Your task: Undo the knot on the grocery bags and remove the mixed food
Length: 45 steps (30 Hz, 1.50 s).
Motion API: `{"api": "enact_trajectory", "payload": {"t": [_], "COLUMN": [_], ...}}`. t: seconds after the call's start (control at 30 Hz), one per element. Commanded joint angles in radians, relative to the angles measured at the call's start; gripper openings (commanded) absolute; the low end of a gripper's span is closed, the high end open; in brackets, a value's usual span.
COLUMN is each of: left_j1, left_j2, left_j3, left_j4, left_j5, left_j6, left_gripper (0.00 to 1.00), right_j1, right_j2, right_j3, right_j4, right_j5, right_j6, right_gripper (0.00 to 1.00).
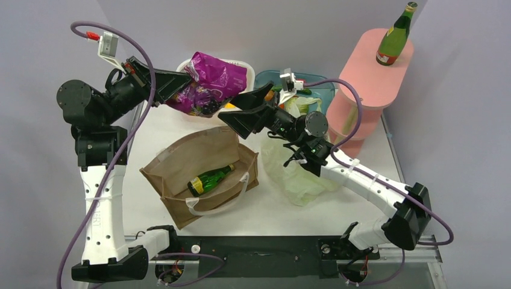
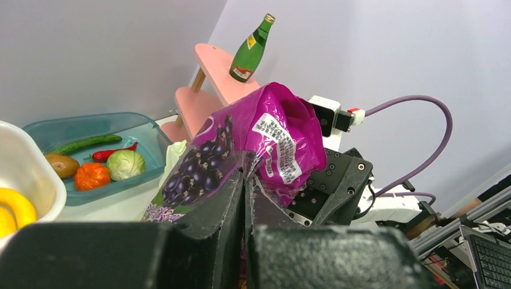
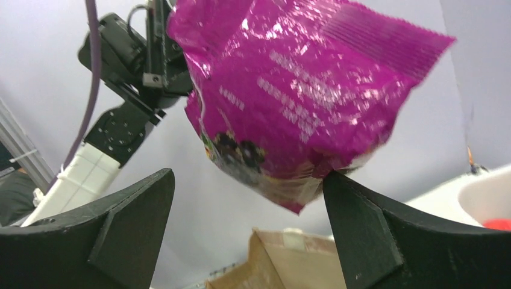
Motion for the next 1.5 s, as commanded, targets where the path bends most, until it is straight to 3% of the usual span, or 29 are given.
{"api": "enact_trajectory", "payload": {"t": [0.0, 0.2, 0.33, 0.6, 0.73, 1.0, 1.03, 1.1, 1.13, 1.2, 1.23, 1.27, 1.3, 1.33, 1.4, 1.47], "left_j1": [0.000, -0.002, -0.002, -0.002, -0.002, -0.005, -0.007, -0.008, -0.008, -0.006, -0.004, -0.002, 0.004, 0.009, 0.021, 0.021], "left_j2": [0.003, 0.011, 0.023, 0.032, 0.046, 0.051, 0.047, 0.040, 0.037, 0.021, 0.007, 0.001, -0.011, -0.018, -0.041, -0.069], "left_j3": [0.084, 0.092, 0.103, 0.147, 0.161, 0.160, 0.150, 0.129, 0.120, 0.088, 0.067, 0.056, 0.031, 0.008, -0.023, -0.049], "left_j4": [0.045, -0.008, -0.004, -0.012, -0.010, -0.042, -0.043, -0.044, -0.040, -0.034, -0.039, -0.044, -0.045, -0.051, -0.087, -0.141], "left_j5": [0.006, 0.008, 0.006, 0.019, 0.019, 0.022, 0.023, 0.021, 0.019, -0.004, -0.021, -0.055, -0.068, -0.091, -0.131, -0.194], "left_j6": [0.011, 0.036, 0.039, 0.035, 0.019, 0.027, 0.032, 0.038, 0.042, 0.059, 0.083, 0.098, 0.136, 0.158, 0.249, 0.369], "left_gripper": [0.00, 0.00, 0.00, 0.00, 0.00, 0.00, 0.00, 0.00, 0.00, 0.00, 0.00, 0.07, 0.14, 0.29, 0.37, 0.39], "right_j1": [0.014, -0.005, 0.059, 0.018, 0.021, 0.051, 0.052, 0.050, 0.049, 0.037, 0.022, 0.014, -0.004, -0.023, -0.058, -0.093], "right_j2": [0.101, 0.216, 0.234, 0.197, 0.218, 0.273, 0.279, 0.279, 0.277, 0.256, 0.227, 0.210, 0.166, 0.109, 0.012, -0.094], "right_j3": [0.122, 0.228, 0.268, 0.089, 0.076, 0.242, 0.251, 0.266, 0.265, 0.243, 0.230, 0.195, 0.175, 0.129, 0.061, 0.015], "right_j4": [0.236, 0.276, 0.327, 0.263, 0.310, 0.440, 0.450, 0.460, 0.461, 0.443, 0.412, 0.393, 0.348, 0.321, 0.206, 0.018], "right_j5": [-0.024, -0.012, -0.027, 0.101, 0.063, -0.022, -0.023, -0.029, -0.037, -0.040, -0.038, -0.035, -0.036, -0.034, -0.042, -0.061], "right_j6": [0.048, 0.111, 0.104, 0.054, 0.054, 0.093, 0.100, 0.102, 0.101, 0.104, 0.114, 0.119, 0.132, 0.146, 0.147, 0.097], "right_gripper": [0.88, 0.88, 0.88, 0.89, 0.89, 0.89, 0.86, 0.60, 0.33, 0.04, 0.01, 0.00, 0.00, 0.00, 0.00, 0.00]}}
